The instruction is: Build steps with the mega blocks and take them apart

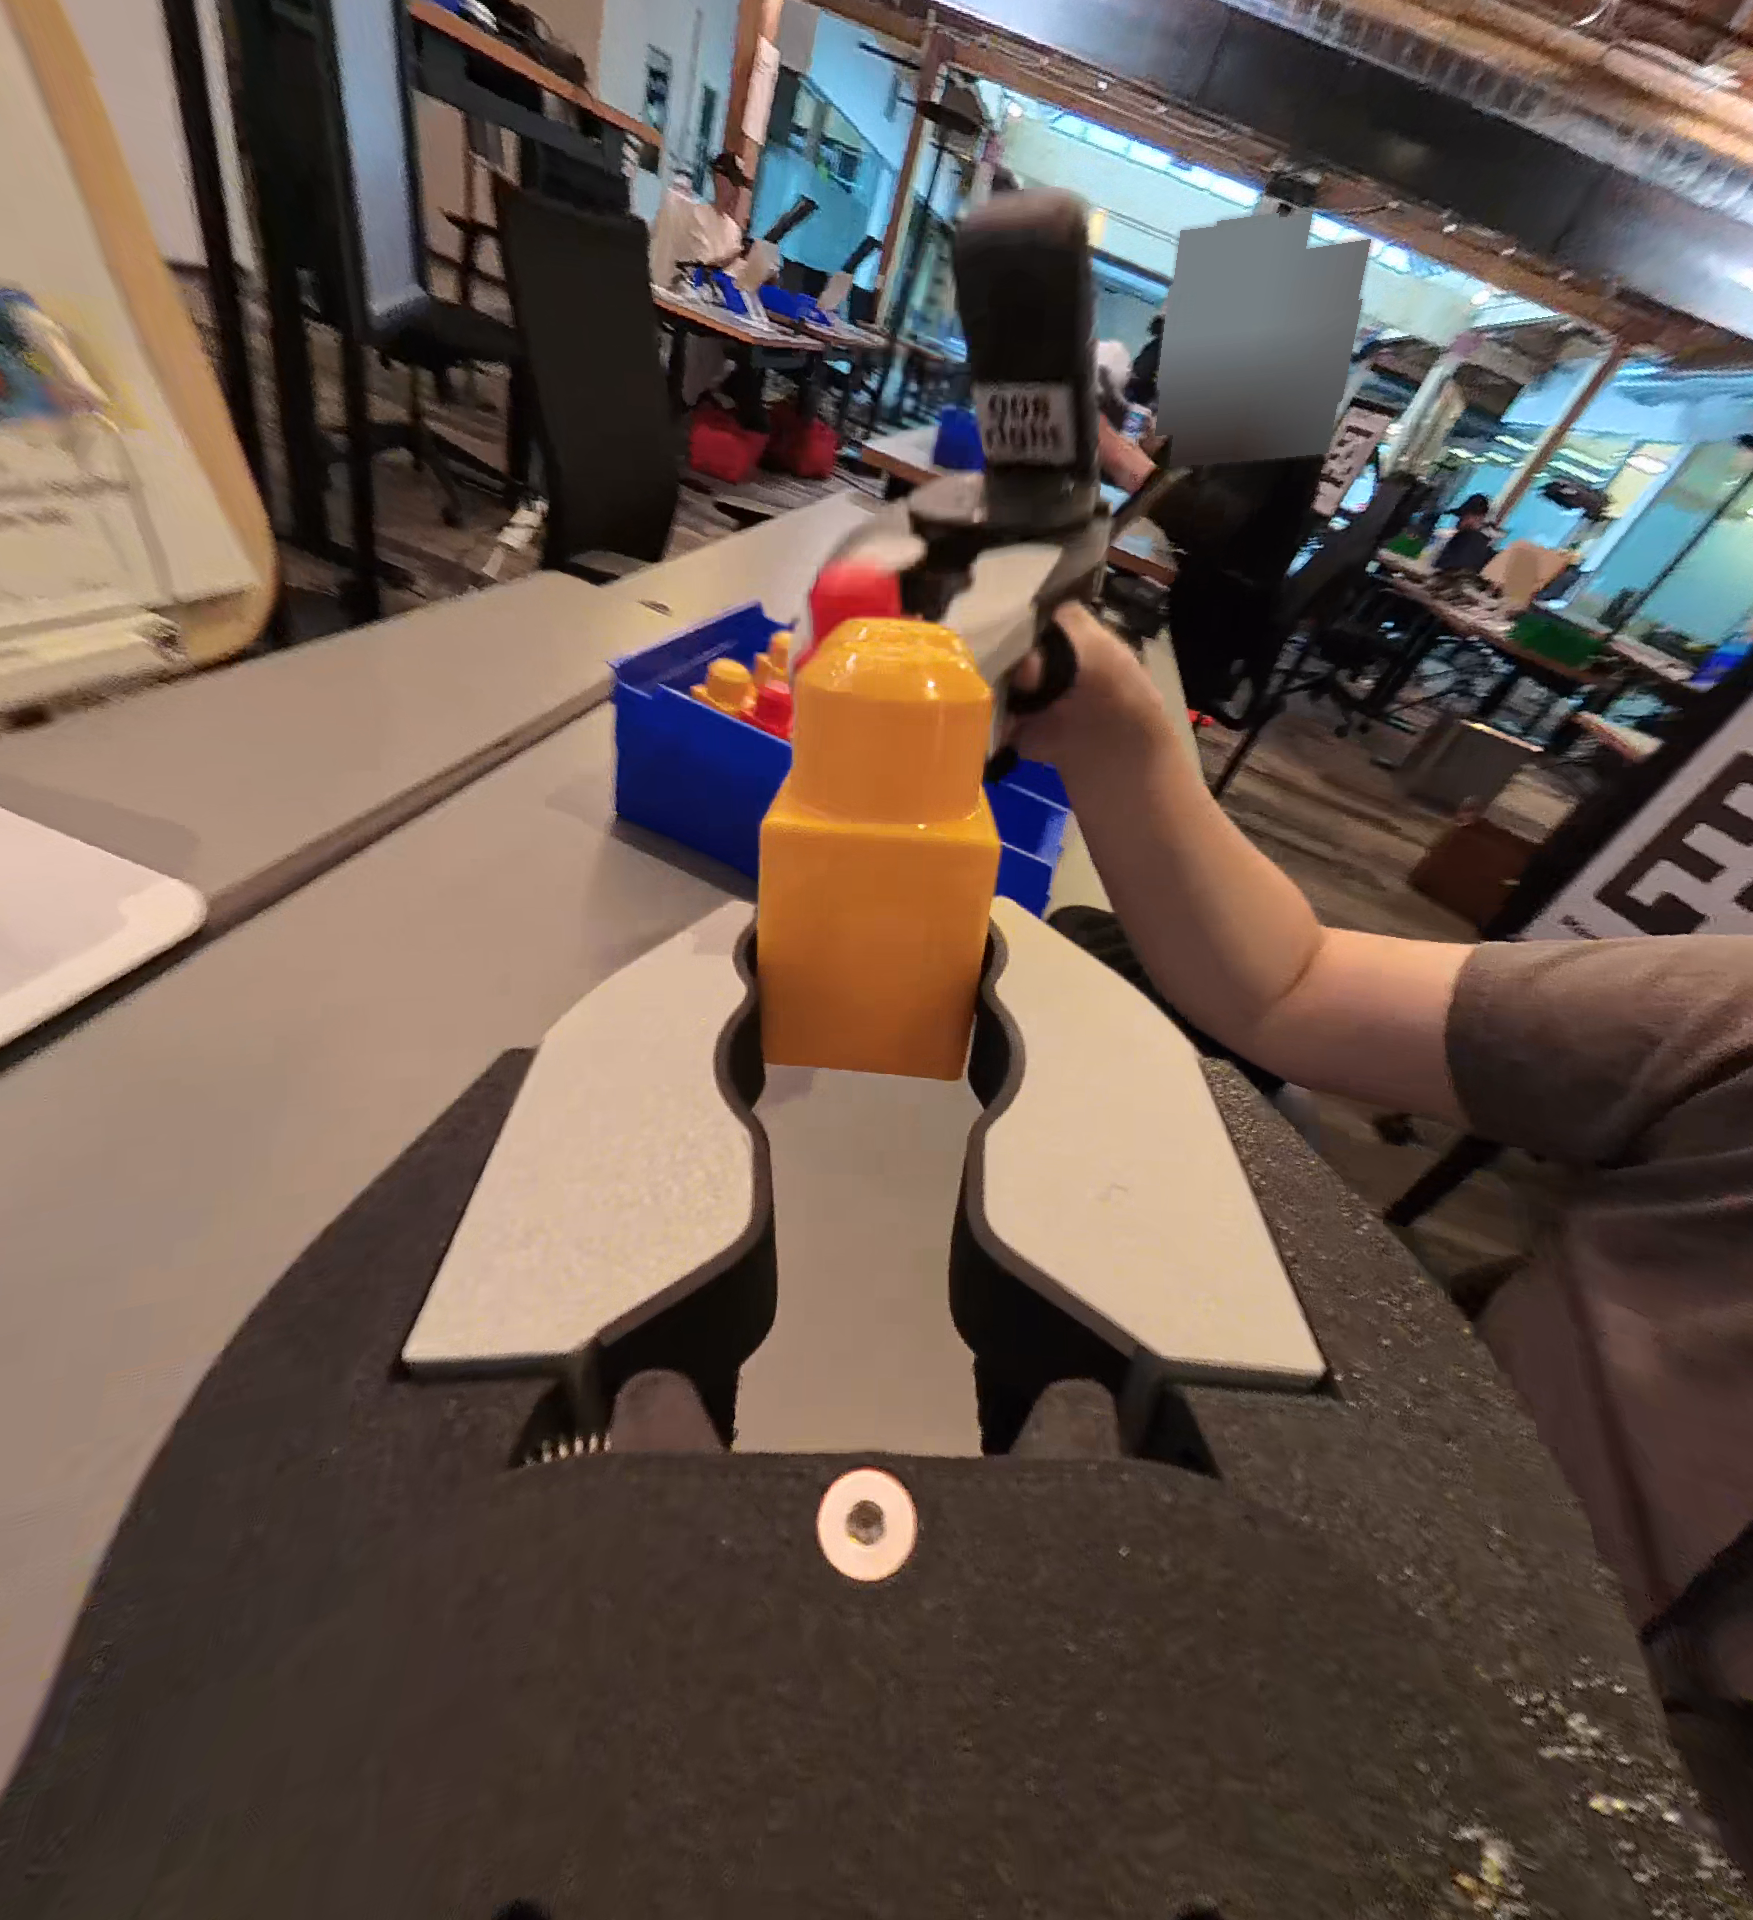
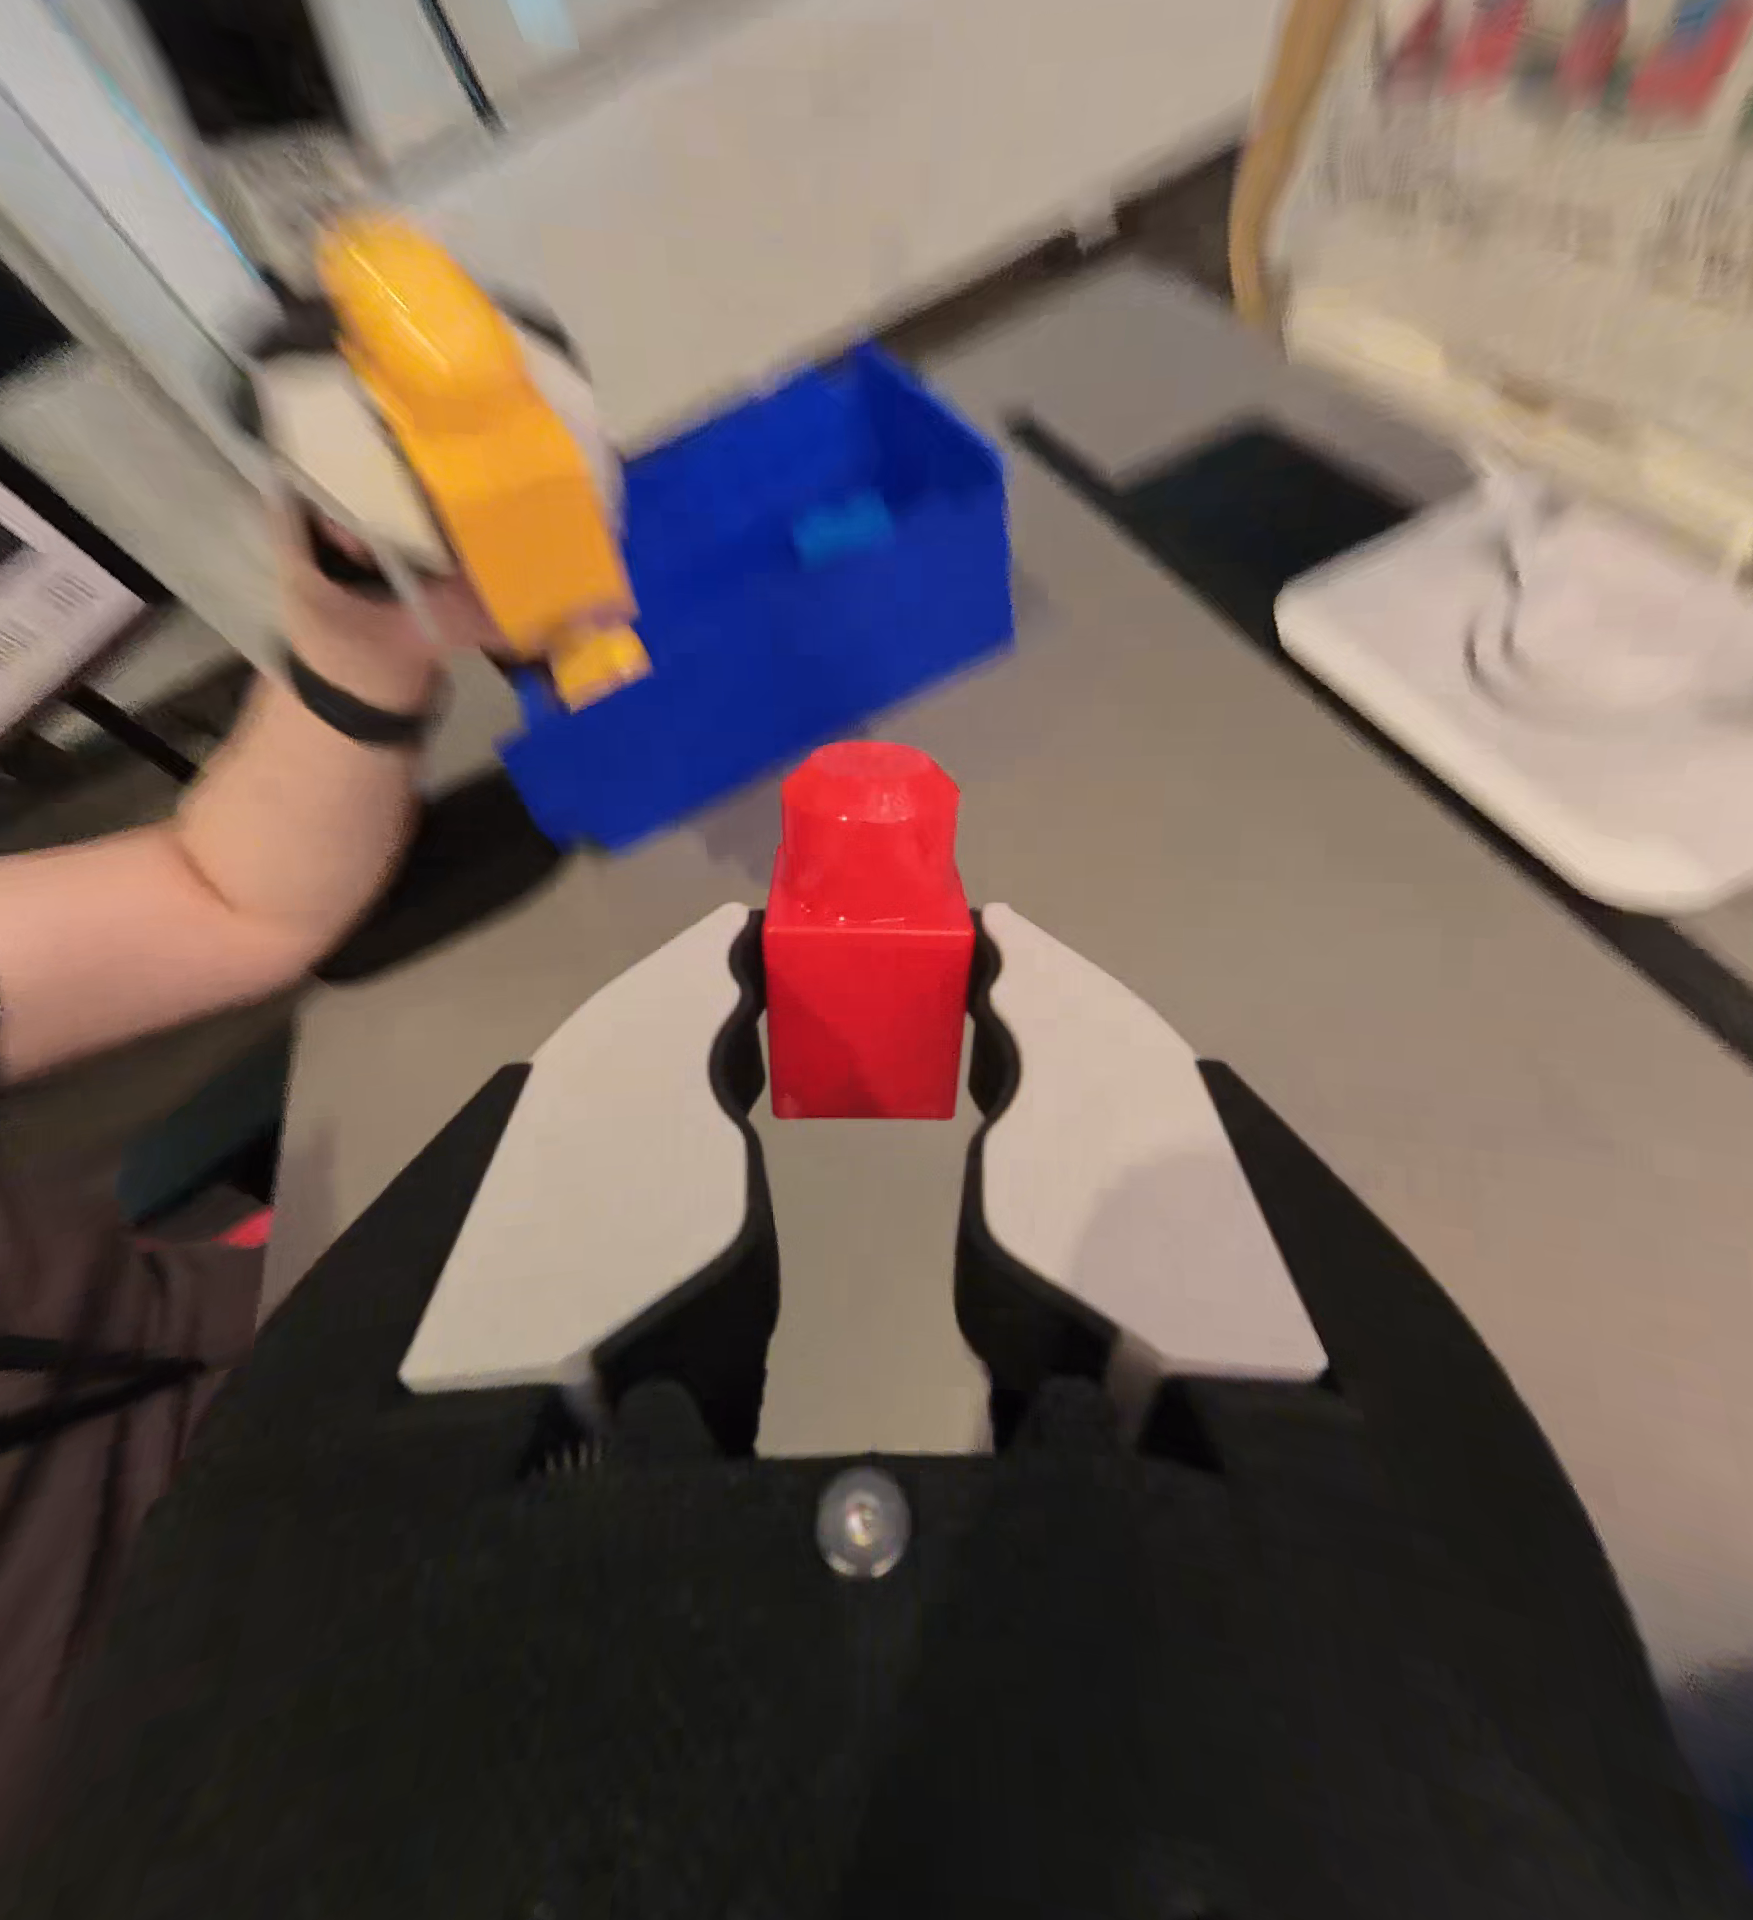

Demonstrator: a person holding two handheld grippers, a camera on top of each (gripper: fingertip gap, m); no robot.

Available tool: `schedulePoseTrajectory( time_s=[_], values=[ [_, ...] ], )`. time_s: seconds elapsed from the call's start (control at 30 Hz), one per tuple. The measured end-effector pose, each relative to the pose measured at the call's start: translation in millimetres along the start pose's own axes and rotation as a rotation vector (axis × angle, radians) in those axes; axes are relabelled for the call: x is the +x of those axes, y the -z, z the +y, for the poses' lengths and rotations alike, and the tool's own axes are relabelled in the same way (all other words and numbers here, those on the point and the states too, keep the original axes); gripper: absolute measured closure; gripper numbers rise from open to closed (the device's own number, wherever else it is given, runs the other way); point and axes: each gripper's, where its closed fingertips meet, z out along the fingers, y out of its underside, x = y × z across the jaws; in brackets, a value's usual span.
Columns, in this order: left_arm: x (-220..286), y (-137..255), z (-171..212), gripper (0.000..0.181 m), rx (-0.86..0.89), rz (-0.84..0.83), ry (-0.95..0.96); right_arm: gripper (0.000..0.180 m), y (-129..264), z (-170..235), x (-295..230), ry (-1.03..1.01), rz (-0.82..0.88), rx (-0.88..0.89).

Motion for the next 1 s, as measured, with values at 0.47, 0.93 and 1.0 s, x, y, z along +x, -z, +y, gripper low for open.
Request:
schedulePoseTrajectory(
  time_s=[0.47, 0.93, 1.0],
  values=[
    [28, -44, 29, 0.144, -0.055, 0.149, 0.045, 0.143, -7, -54, -64, -0.094, -0.3, 0.407],
    [28, -44, 24, 0.144, -0.005, 0.168, 0.106, 0.143, -29, -47, -71, -0.045, -0.272, 0.457],
    [27, -44, 23, 0.144, 0.005, 0.169, 0.114, 0.143, -29, -48, -70, -0.048, -0.266, 0.475]
  ],
)
